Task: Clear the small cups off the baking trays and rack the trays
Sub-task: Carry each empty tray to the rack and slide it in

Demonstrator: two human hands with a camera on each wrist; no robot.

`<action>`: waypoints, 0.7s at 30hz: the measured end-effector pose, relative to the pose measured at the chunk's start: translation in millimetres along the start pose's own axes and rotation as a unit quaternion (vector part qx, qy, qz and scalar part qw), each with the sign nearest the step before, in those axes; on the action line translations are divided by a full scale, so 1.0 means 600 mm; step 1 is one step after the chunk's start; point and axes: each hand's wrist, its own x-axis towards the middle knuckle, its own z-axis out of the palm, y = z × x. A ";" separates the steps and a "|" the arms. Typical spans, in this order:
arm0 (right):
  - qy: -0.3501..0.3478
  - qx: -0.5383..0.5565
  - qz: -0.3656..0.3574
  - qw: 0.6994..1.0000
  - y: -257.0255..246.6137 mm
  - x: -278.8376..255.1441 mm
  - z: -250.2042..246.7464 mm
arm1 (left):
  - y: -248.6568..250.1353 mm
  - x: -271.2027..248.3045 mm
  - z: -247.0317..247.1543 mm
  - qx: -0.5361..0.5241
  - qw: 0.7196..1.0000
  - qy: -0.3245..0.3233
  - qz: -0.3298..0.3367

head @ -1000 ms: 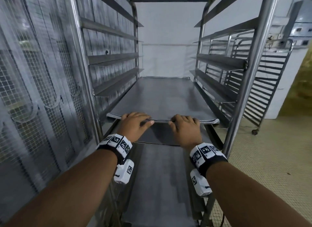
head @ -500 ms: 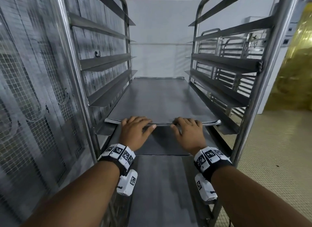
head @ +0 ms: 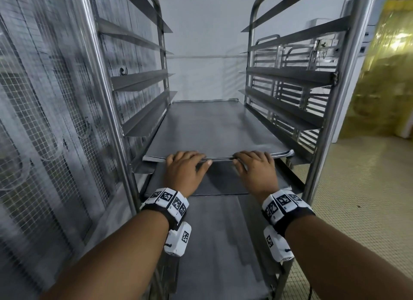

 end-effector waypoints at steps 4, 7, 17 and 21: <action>-0.035 -0.005 -0.001 0.999 0.000 -0.005 -0.020 | 0.011 -0.010 -0.005 0.001 1.000 0.012 0.002; -0.113 -0.009 0.000 0.994 0.003 -0.011 -0.041 | 0.011 -0.012 -0.009 0.003 1.000 0.002 0.011; -0.161 -0.039 0.065 0.984 0.082 -0.195 -0.106 | 0.158 -0.124 0.038 -0.084 0.996 0.010 0.042; -0.197 -0.067 0.158 0.965 0.149 -0.309 -0.166 | 0.273 -0.156 0.059 -0.206 0.976 -0.017 0.072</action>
